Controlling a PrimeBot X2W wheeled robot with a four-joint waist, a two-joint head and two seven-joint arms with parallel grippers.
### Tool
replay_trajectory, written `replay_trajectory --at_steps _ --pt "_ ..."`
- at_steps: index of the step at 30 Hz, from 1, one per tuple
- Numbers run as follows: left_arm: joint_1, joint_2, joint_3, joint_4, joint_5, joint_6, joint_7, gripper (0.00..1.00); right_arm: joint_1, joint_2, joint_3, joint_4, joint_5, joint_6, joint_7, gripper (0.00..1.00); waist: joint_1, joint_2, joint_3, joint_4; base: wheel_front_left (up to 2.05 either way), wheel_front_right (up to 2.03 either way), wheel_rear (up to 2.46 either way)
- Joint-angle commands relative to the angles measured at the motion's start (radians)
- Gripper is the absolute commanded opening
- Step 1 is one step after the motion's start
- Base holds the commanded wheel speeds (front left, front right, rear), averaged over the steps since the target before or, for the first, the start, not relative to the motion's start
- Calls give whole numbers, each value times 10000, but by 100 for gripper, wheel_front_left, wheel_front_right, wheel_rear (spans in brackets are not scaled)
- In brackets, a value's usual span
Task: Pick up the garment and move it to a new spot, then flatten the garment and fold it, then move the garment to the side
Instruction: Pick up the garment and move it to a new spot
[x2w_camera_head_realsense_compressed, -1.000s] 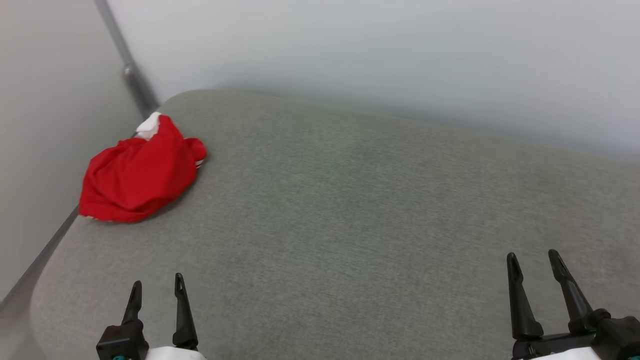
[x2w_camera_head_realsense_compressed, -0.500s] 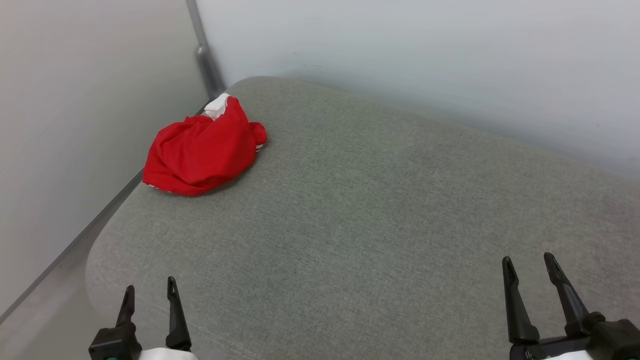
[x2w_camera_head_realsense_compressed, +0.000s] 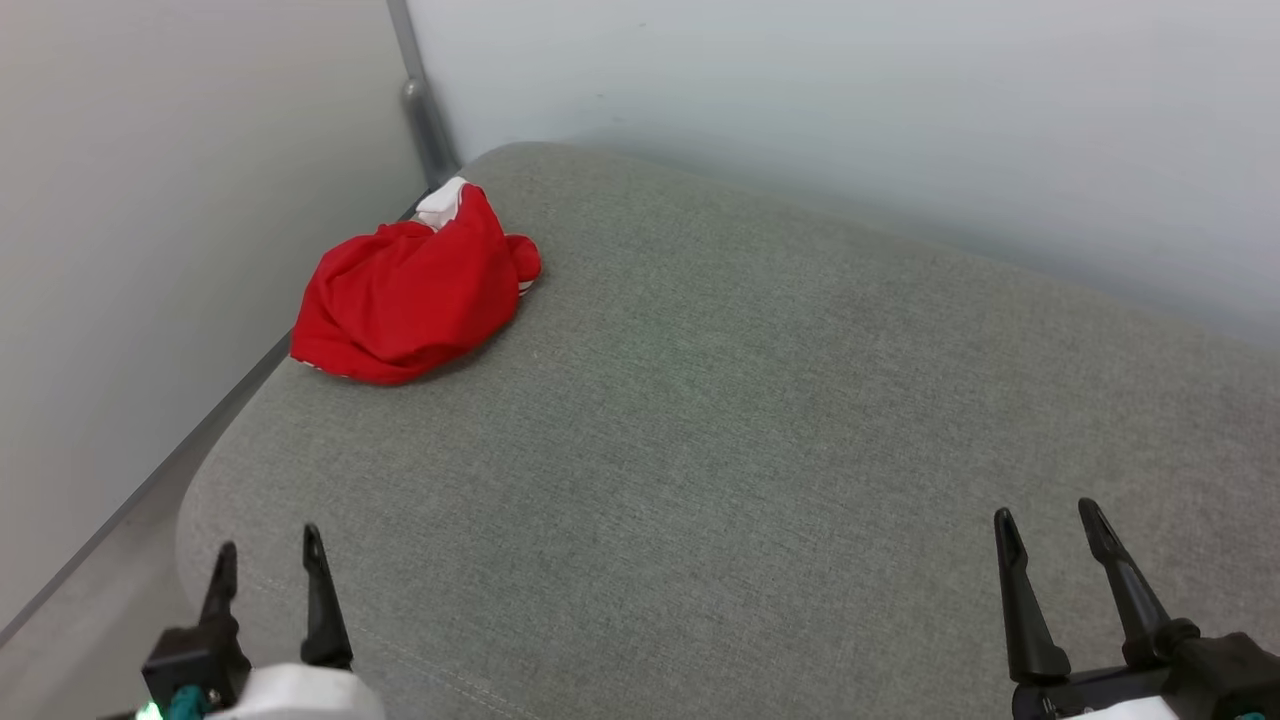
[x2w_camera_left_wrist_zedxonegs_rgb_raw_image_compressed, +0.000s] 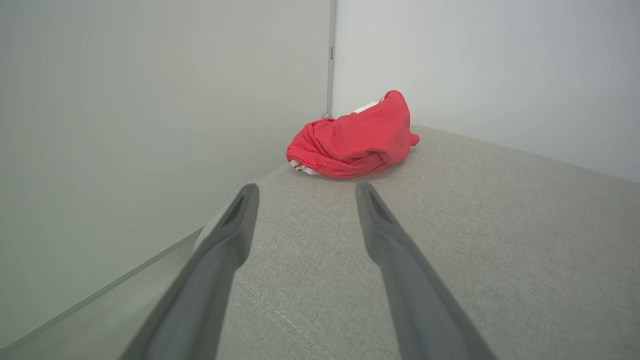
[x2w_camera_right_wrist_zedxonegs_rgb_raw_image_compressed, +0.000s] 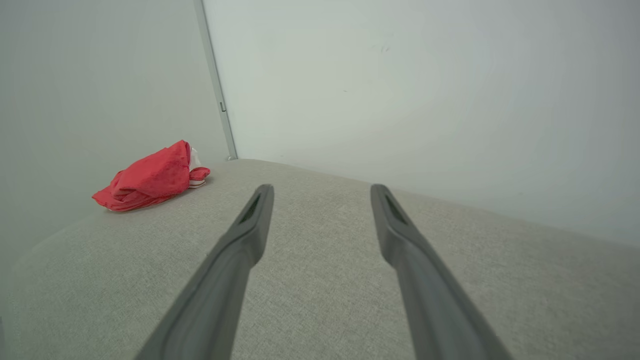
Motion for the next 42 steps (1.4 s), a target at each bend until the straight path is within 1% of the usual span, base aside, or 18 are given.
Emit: replay_trajectory --at_steps 1,4,7,9,16,18,20,22,24,25,30,32,34,36,37,40,42 --pt "-350 -6 131 11 131 -136 -25 100 -151 -5 -29 -77 -63 -3 -21 100 0 0 106 -83 0 0 0" --pt "-955 103 489 37 243 -403 -25 100 -271 -3 10 -167 -232 -3 -21 100 0 0 353 -258 0 0 0" --pt "-1779 332 981 104 256 -544 -26 100 -518 -6 11 -314 -437 -3 -21 100 0 0 783 -539 0 0 0" --pt "-2435 442 1327 205 81 -655 -25 100 -678 -5 -28 -445 -617 -3 -21 100 0 0 1167 -712 0 0 0" --pt "-5012 1258 2440 831 -532 -1196 -25 100 -1427 -6 -296 -1083 -1279 -3 -21 100 0 0 2918 -1299 0 0 0" --pt "-5665 1641 2597 1108 -506 -1298 -25 100 -1626 -6 -344 -1290 -1424 -5 -21 100 0 0 3414 -1447 0 0 0" --pt "-6429 1858 2776 1631 -782 -1432 -25 100 -1811 -6 -418 -1490 -1570 -5 -21 100 0 0 3871 -1571 0 0 0" --pt "-7168 2287 2908 2050 -832 -1505 -24 100 -2020 -6 -408 -1690 -1686 -5 -21 100 0 0 4317 -1693 0 0 0" --pt "-7832 2490 3057 2640 -1228 -1641 -24 100 -2226 -6 -419 -1877 -1798 -5 -21 100 0 0 4713 -1799 0 0 0" --pt "-8133 2748 3069 2914 -1272 -1706 -24 100 -2313 -6 -421 -1974 -1838 -5 -21 100 0 0 4897 -1840 0 0 0" --pt "-9452 3977 2862 4414 -1711 -1894 117 100 -2695 -6 -496 -2524 -2014 -5 -21 100 0 0 5535 -2039 0 0 0" --pt "-9872 4484 2686 5029 -2039 -1940 508 100 -2840 -6 -511 -2745 -2100 -5 -21 100 0 0 5709 -2127 0 0 0" --pt "-10286 4758 2311 5405 -2862 -1946 1086 100 -2900 -6 -524 -2914 -2091 -5 -23 100 0 0 5821 -2196 0 0 0" --pt "-10472 5360 1785 5590 -3518 -1952 1711 100 -2963 -8 -496 -3055 -2132 -5 -21 100 0 0 5943 -2242 0 0 0" --pt "-10441 5621 1377 5692 -3837 -1935 2131 100 -3003 -6 -463 -3124 -2192 -5 -21 100 0 0 5998 -2267 0 0 0" --pt "-10477 6166 263 5832 -4967 -1936 3561 100 -3076 -8 -409 -3318 -2290 -5 -21 100 0 0 6190 -2308 0 0 0" --pt "-10511 6573 -260 5855 -5774 -1937 4484 100 -3091 -8 -397 -3415 -2320 -5 -21 100 0 0 6318 -2334 0 0 0"
